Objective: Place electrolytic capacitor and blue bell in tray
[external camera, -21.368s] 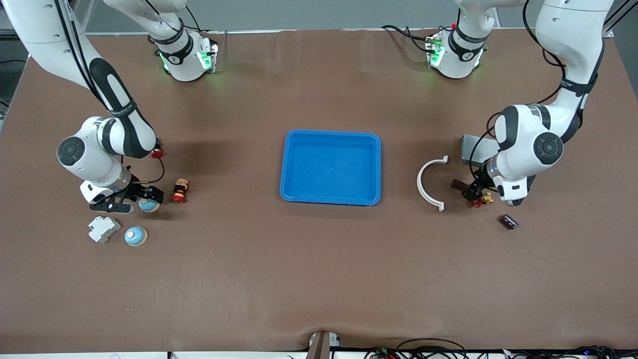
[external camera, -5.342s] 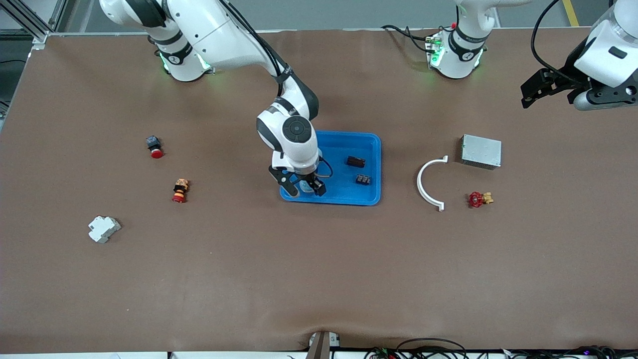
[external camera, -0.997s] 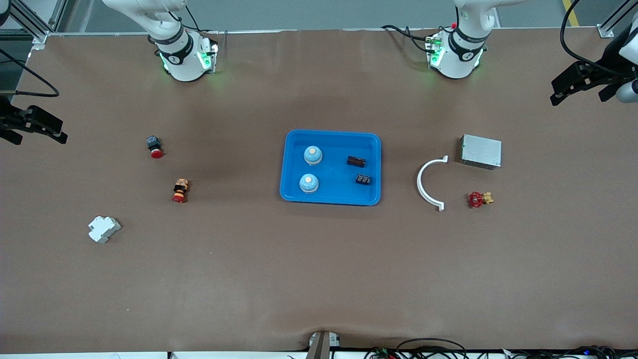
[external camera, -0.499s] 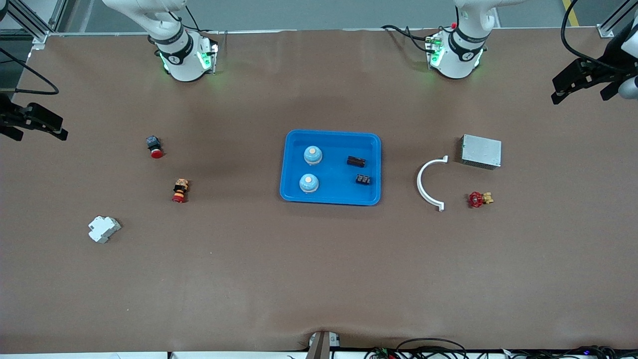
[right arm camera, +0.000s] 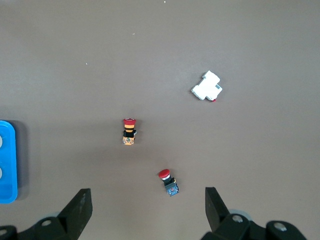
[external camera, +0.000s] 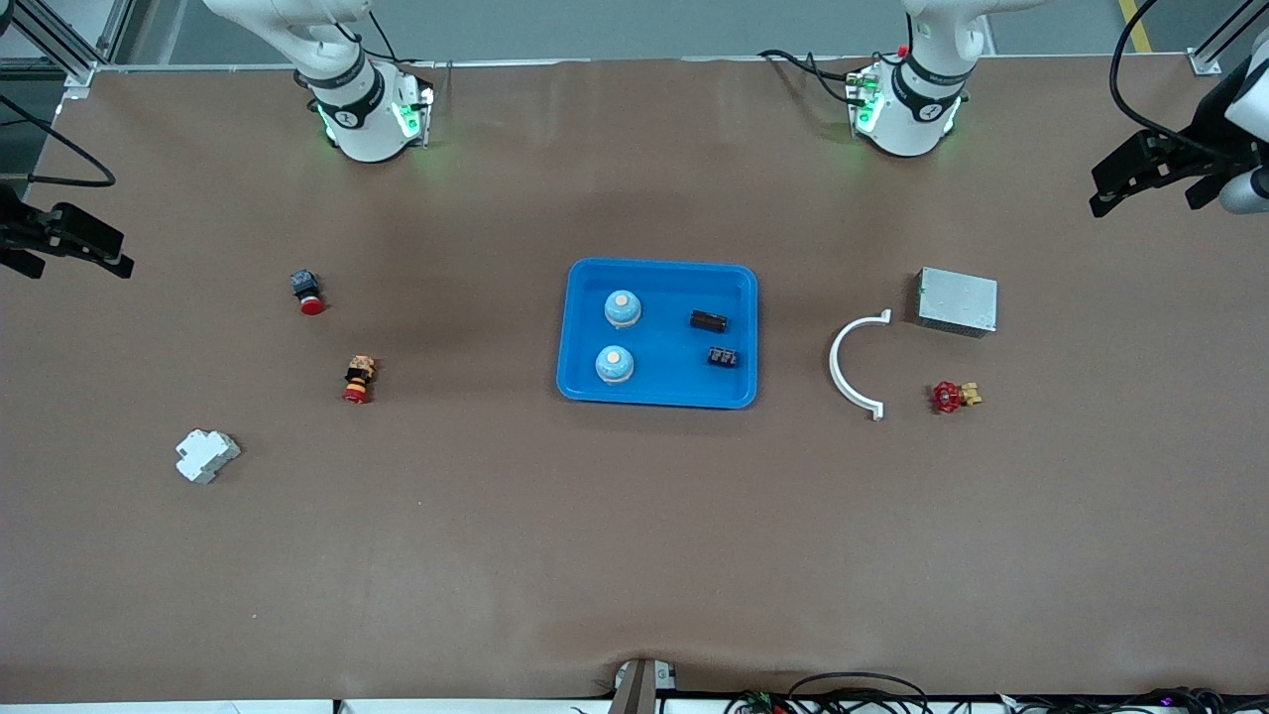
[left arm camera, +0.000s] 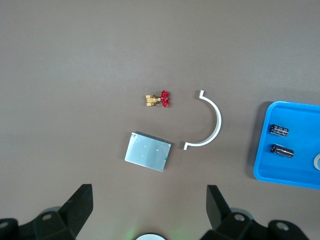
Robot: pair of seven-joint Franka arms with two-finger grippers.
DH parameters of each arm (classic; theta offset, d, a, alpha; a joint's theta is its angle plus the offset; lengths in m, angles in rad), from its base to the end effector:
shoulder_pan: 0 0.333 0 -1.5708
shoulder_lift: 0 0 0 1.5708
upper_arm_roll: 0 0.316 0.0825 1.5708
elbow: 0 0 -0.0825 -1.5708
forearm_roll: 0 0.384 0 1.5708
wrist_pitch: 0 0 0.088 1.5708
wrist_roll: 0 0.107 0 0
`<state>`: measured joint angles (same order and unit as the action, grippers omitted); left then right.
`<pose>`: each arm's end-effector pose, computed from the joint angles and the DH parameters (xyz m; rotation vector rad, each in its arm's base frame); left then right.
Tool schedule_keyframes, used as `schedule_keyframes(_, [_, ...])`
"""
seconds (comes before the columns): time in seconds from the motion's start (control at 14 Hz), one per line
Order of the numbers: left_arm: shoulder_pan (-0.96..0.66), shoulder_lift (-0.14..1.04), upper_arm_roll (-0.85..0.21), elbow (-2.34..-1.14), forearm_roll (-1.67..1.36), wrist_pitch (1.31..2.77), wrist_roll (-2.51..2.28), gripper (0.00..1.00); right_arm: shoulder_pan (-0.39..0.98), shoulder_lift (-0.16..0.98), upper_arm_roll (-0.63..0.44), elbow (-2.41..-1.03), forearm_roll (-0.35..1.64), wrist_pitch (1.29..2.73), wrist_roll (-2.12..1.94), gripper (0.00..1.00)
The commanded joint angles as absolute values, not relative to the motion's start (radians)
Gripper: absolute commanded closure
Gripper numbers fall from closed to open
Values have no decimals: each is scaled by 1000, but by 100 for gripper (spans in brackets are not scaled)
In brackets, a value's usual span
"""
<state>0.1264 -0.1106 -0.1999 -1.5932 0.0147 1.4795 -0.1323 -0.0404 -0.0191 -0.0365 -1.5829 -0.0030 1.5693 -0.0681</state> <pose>0.5090 -0.0425 0.6638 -3.1032 -0.0952 0.0023 0.5468 -0.0427 0.6292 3.1389 -0.0138 0.0083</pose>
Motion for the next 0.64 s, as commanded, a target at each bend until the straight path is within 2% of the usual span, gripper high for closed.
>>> schedule_keyframes(0.0, [126,-92,-241,-1568,8,1460,-221,0,-55,-25,-25,-1569,11,1543,-54,0])
schedule_keyframes(0.57, [130,-91,-255,-1568,14,1444,-212,0,-55,-25,-25,-1569,11,1543,-54,0])
